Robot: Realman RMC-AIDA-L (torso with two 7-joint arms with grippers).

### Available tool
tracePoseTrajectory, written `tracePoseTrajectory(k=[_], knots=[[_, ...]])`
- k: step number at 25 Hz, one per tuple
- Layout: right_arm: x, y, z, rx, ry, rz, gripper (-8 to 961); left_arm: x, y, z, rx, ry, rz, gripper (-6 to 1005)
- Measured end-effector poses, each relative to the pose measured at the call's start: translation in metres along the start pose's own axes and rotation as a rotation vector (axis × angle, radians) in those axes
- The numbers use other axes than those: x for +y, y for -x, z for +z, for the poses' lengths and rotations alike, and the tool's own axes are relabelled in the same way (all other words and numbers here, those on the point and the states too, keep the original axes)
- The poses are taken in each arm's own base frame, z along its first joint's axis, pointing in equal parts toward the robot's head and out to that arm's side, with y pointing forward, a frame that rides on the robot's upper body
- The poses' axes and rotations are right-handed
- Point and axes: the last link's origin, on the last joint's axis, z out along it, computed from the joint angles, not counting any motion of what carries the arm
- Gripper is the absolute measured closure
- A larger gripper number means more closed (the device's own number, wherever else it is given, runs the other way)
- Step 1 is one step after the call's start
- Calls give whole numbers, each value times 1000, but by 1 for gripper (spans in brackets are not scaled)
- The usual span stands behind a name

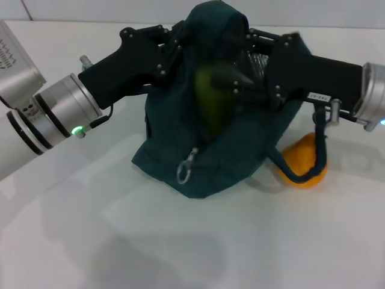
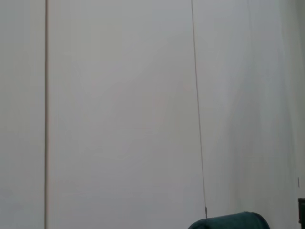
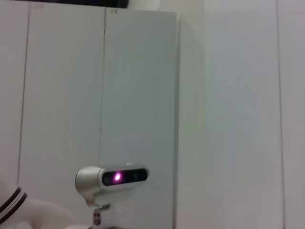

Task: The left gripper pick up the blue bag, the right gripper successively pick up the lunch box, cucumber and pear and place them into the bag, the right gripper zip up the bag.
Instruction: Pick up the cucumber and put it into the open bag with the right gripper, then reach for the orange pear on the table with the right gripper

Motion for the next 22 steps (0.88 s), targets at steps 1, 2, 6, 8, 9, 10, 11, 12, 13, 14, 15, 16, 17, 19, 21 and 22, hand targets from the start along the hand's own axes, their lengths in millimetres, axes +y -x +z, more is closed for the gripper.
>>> tracePoseTrajectory(k=[1,2,6,8,9,10,11,12,13,14,15,16,17,19,21,22], knots=[[0,0,0,0,0,0,268,0,0,1,0,0,0,923],[1,-1,-6,-15,-23,-2,228,0,0,1,-1,-1,0,923],[5,-4,-16,-28,-46,-1,189,-1,0,3,-4,-2,1,923],[6,-5,-29,-54,-83,1,190,-1,0,3,-3,-5,-1,923],[6,-5,-34,-63,-99,2,190,-1,0,3,-3,-7,-2,923],[6,-4,-50,-87,-154,2,191,-1,1,2,-2,-12,-3,923],[6,-4,-50,-87,-154,2,191,-2,1,1,-4,-16,-2,923],[7,-6,-57,-94,-183,3,191,-2,2,1,-8,-21,0,923],[9,-8,-70,-99,-229,5,192,-3,2,1,-13,-24,2,923],[15,-16,-89,-96,-293,17,192,-3,3,1,-18,-27,3,923],[17,-18,-94,-93,-309,23,205,-4,4,2,-23,-30,4,923],[21,-22,-103,-88,-333,29,219,-4,4,2,-27,-33,5,923],[28,-27,-112,-77,-352,37,232,-4,5,2,-29,-35,5,923],[38,-36,-124,-55,-379,45,259,-4,5,2,-31,-36,11,923],[48,-45,-137,-30,-413,51,295,-5,5,3,-36,-39,31,923],[52,-48,-142,-22,-428,55,318,-6,6,3,-41,-43,43,923]])
